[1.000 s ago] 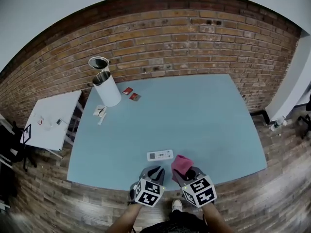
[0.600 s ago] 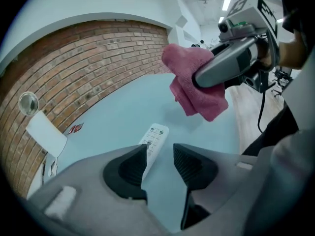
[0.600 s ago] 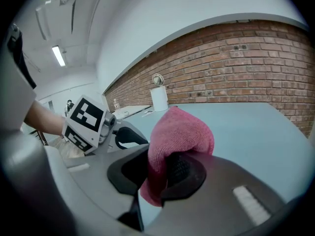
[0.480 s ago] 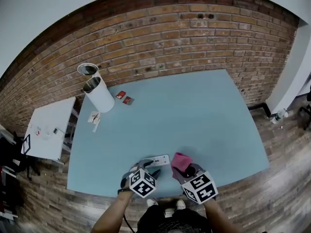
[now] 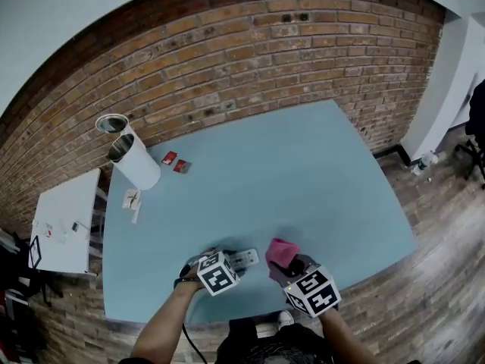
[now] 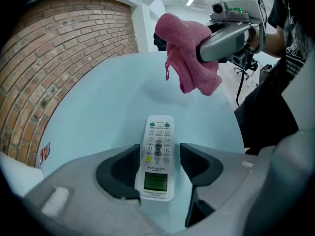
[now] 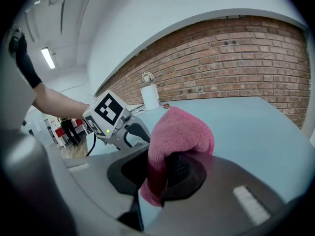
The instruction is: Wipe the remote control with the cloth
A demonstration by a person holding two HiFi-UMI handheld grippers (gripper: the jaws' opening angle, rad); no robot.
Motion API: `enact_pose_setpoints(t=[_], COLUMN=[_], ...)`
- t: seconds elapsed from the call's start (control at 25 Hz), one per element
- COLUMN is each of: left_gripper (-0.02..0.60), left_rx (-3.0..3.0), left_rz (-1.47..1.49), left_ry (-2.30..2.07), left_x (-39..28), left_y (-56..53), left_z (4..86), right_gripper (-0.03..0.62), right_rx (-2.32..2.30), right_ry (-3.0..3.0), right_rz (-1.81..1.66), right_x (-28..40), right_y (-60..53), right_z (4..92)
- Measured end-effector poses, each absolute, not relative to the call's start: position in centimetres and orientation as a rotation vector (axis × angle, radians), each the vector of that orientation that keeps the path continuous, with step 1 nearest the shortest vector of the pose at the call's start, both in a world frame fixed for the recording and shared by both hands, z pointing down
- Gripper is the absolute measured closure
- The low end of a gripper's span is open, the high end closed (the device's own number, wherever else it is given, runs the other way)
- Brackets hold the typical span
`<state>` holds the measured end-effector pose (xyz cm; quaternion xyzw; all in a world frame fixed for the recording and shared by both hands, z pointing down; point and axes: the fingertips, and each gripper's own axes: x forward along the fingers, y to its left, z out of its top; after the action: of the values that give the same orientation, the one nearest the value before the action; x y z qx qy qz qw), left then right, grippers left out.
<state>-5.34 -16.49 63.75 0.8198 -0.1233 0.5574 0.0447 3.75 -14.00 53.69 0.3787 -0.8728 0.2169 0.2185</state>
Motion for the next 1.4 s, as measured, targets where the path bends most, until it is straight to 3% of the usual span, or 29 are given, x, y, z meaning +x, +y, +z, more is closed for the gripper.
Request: enact_pose_setpoints(t=[0.36, 0.76, 1.04, 1.4], left_gripper=[0.331, 0.341, 0.341, 0.339], left_rx=[2.401, 2.372, 2.378, 2.289], left_rz=[1.823, 1.755, 1.216, 0.308], left_ry=[-0.077, -0.164, -0.350, -0.180], left_x=[-4.7, -4.9, -4.0, -2.2], left_y=[-16.0, -16.0, -17.3, -17.9], left_z=[65.5, 65.5, 60.7, 50.9], right_gripper=[0.531, 0.531, 0.531, 0.531], right_rx=[1.103, 1.073, 1.075, 1.081], right_ry=[-2.390, -2.431, -2.501, -2.642], right_rz=[0.642, 0.648, 0.495, 0.057], right_x=[4.3, 3.0, 2.8, 1.7], right_y=[-15.2, -16.0, -17.5, -20.1], right_z=[54.1, 54.4, 52.1, 43.0])
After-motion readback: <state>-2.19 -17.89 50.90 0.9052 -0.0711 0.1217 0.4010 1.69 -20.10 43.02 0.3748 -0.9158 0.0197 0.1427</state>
